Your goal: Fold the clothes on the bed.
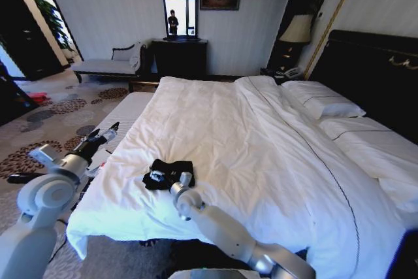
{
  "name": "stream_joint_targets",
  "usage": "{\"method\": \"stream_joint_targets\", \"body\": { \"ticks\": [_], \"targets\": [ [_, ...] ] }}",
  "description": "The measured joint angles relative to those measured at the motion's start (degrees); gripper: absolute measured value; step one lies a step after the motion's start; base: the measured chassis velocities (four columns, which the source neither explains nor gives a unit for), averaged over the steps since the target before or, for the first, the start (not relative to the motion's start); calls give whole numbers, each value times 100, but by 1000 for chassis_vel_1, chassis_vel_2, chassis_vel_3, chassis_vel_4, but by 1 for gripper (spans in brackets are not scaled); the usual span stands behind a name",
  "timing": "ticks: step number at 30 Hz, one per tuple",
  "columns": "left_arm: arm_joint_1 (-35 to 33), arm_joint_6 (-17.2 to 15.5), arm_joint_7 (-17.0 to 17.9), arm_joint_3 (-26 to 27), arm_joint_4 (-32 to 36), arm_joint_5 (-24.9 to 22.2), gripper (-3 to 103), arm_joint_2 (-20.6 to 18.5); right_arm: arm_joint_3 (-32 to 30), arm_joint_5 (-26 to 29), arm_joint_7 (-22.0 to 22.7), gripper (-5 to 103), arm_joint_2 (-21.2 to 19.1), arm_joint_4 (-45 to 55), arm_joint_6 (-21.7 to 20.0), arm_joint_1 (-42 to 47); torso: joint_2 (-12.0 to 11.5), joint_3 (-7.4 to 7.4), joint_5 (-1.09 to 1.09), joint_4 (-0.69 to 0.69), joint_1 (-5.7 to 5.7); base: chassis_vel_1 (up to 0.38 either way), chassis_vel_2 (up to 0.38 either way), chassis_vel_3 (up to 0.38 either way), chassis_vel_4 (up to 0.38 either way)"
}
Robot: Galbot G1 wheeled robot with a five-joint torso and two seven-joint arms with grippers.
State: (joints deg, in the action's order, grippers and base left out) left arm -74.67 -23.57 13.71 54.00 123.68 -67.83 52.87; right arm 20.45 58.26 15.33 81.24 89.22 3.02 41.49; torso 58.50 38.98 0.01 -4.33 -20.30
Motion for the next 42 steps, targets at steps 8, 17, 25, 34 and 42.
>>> {"method": "stream_joint_targets", "body": {
  "ticks": [8,17,25,34,42],
  "targets": [
    [-647,-56,366,64,166,-62,100,123,-1320,-664,159,100,-900,575,163,416,0,0,4,3,0,0,0,0,0],
    [-1230,739,257,-752,558,1556,100,720,-3340,-1448,62,100,-2346,1763,396,1907,0,0,4,-1,0,0,0,0,0],
    [-1910,1161,-59,-1468,1081,3071,100,1269,-5327,-2845,34,100,-1957,2887,358,3824,0,-1,1,-1,1,0,0,0,0],
    [-2496,1528,-393,-1870,1413,3803,100,1768,-5562,-3709,340,100,-739,4098,-231,5571,1,-1,-2,1,0,0,0,0,0],
    [-2630,1652,-623,-1844,1549,3894,100,1737,-5701,-3668,541,100,-647,4396,-699,5969,1,0,-2,-1,1,0,0,0,0]
  ]
}}
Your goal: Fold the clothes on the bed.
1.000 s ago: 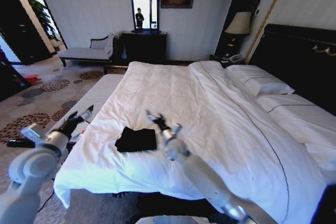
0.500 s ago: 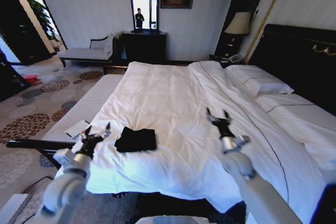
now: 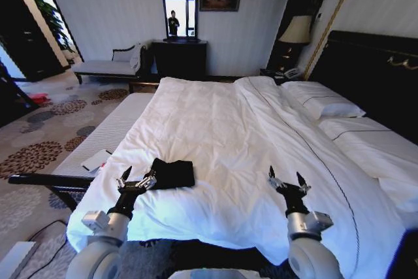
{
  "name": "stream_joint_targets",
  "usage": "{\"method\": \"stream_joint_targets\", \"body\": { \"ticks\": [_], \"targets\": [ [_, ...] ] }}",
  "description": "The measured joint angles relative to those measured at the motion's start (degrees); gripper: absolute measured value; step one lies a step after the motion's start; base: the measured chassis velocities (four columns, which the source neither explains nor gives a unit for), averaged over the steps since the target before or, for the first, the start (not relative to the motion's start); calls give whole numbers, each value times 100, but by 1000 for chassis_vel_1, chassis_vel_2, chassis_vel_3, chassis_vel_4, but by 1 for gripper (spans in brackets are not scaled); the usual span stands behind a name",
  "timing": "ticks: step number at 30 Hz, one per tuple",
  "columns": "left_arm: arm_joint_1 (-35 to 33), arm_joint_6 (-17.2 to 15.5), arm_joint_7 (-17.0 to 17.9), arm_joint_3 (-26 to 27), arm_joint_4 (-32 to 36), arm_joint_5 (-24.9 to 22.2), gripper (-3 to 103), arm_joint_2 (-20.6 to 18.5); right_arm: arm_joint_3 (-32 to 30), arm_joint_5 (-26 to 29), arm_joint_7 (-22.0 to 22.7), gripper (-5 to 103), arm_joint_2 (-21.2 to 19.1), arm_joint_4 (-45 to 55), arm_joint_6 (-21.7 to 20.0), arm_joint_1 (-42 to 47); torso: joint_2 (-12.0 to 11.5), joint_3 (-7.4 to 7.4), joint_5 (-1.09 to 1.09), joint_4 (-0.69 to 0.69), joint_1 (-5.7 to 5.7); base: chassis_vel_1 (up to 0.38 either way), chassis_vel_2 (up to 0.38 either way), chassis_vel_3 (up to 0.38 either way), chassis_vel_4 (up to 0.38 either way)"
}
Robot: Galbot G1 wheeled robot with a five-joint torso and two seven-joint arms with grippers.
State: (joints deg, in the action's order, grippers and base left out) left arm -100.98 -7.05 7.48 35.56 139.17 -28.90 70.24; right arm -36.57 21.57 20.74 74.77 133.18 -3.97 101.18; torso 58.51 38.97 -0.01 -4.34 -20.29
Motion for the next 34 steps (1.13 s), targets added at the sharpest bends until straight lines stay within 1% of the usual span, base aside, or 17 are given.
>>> {"method": "stream_joint_targets", "body": {
  "ticks": [4,34],
  "targets": [
    [14,-3,-11,14,0,-40,100,-11,-33,50,-41,100,-12,8,-5,2,0,1,1,2,-2,0,0,0,0],
    [36,-30,-3,28,-19,-76,100,-25,-3,82,-55,100,-32,-34,14,-49,-1,1,1,1,-1,0,0,0,0]
  ]
}}
